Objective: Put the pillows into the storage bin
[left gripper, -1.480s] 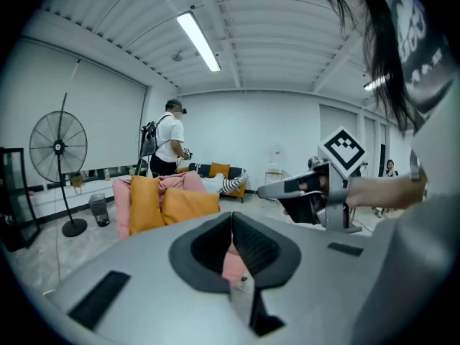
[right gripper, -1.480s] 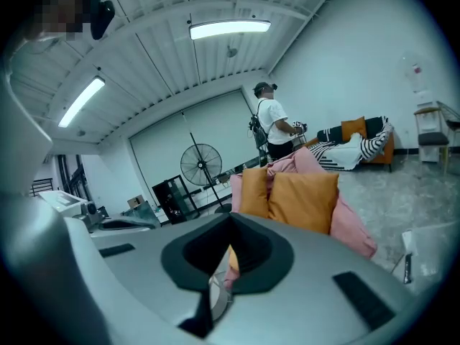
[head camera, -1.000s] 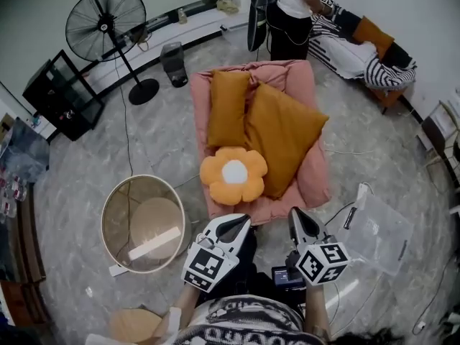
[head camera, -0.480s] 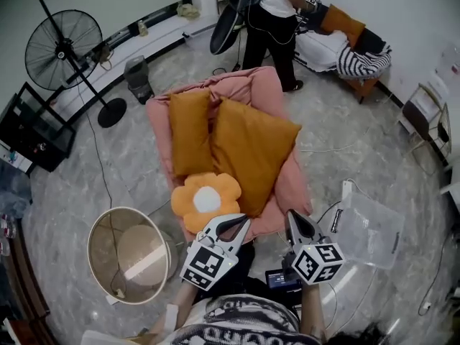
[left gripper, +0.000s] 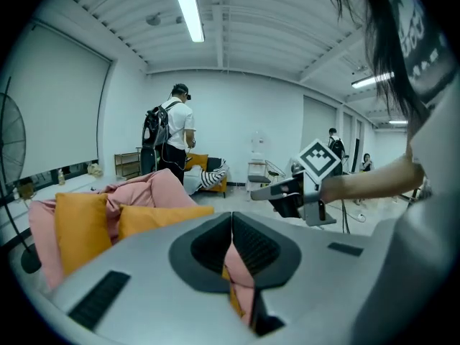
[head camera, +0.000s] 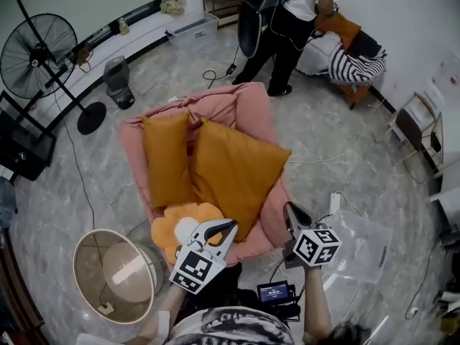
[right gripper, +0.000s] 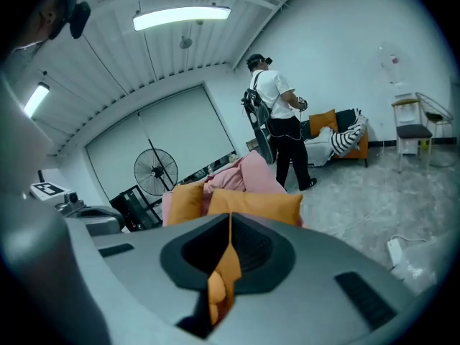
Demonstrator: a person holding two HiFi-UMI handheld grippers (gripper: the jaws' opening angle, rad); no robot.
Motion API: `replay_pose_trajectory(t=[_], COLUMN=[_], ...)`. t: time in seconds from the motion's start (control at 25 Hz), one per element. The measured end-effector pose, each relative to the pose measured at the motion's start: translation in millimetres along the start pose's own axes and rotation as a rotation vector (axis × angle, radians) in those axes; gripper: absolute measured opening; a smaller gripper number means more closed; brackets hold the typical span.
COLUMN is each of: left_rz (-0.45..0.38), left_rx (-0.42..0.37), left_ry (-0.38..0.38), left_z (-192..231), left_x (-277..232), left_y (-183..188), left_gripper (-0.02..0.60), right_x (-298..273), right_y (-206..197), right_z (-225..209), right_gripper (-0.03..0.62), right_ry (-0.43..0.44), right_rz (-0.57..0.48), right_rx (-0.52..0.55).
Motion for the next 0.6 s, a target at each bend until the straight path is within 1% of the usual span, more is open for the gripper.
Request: replay_pose_trajectory(t=[0.04, 0.08, 0.12, 0.2, 0.32, 0.36, 0.44, 0.48, 0.6], left_rz=[0.008, 0.013, 0.017, 0.024, 0.045, 0.051, 0.065, 0.075, 0.119], left_rx=[0.002, 0.003, 0.003, 0.0, 0.003, 0.004, 0.006, 0.006, 0.0], left_ry=[-0.006, -0.012, -0.017, -0.028, -0.044, -0.046, -0.048, -0.048, -0.035], left_z=[5.2, 9.9, 14.4, 22.2, 29.8, 32.0, 36.2, 38.4, 46.7], left_x=[-6.9, -13.9, -21.1, -34.2, -45.9, -48.7, -53.0, -54.1, -52.6], left_y=[-2.7, -5.1, -7.2, -11.3, -19.8, -22.5, -28.6, -32.5, -46.2], left_gripper=[0.012, 0.012, 0.012, 0.012, 0.012, 0.012, 0.012, 0.012, 0.012], right_x=[-14.7, -29.8, -45.5, -77.5, -123.1, -137.8, -165.3, -177.7, -209.0], right_y=[0.3, 0.0, -0.7, -3.4, -13.2, -16.7, -22.5, -25.5, -33.6], right_z=[-10.4, -21.6, -34.2, -62.4, -102.5, -113.7, -133.1, -142.0, -166.9], right_gripper=[0.036, 0.105, 0.139, 0.16, 0.211, 0.234, 0.303, 0.324, 0.385], right_ry=[0.01, 0.019, 0.023, 0.01, -0.026, -0.031, -0.039, -0.047, -0.086], right_rz=[0.008, 0.02, 0.036, 0.068, 0.107, 0.119, 0.134, 0.135, 0.125], right_rx=[-0.015, -0.032, -0.049, -0.075, -0.137, -0.169, -0.235, -0.262, -0.287])
Point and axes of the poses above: the fingertips, and each gripper's own axes: x backward along the fingers, z to its left, y out of its top, the point moved 2 cm from there along x, backward along the fingers, and after that the axes turned 8 degrees about -z, right-handed, at the moved point
